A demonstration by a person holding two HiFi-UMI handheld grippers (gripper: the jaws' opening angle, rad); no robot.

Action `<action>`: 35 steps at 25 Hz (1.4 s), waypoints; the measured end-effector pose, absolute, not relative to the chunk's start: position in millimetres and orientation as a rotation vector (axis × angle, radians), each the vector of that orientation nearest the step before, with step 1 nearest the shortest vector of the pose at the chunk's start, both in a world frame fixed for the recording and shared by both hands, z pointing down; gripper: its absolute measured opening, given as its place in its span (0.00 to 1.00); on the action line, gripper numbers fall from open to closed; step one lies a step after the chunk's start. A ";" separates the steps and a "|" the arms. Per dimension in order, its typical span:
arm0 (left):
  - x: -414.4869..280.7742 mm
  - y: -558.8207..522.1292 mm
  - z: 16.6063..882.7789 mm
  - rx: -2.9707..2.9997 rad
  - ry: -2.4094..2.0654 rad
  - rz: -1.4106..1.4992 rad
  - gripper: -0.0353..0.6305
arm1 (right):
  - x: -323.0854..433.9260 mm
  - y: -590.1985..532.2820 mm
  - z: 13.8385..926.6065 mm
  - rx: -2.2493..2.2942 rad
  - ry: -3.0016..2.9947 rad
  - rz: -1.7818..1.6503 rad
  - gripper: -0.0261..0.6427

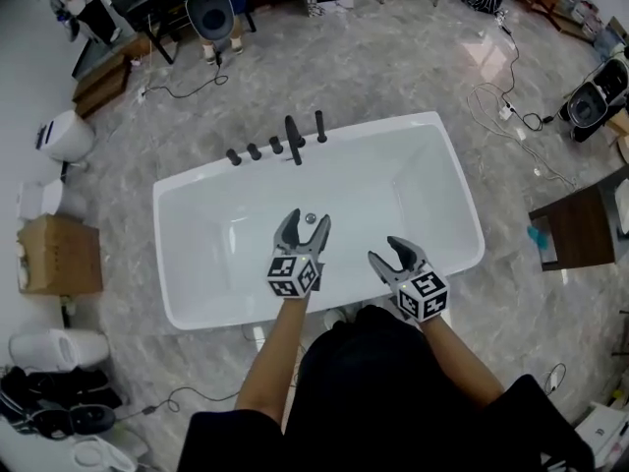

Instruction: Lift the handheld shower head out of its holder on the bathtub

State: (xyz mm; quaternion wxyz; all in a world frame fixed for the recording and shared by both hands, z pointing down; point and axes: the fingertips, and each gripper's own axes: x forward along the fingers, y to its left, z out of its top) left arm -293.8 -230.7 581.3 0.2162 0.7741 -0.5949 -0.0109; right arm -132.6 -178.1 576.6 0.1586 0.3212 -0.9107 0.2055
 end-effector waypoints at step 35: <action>-302.4 -538.9 715.8 1.968 -1.729 0.173 0.49 | -111.8 -331.0 673.6 0.835 -2.592 0.816 0.34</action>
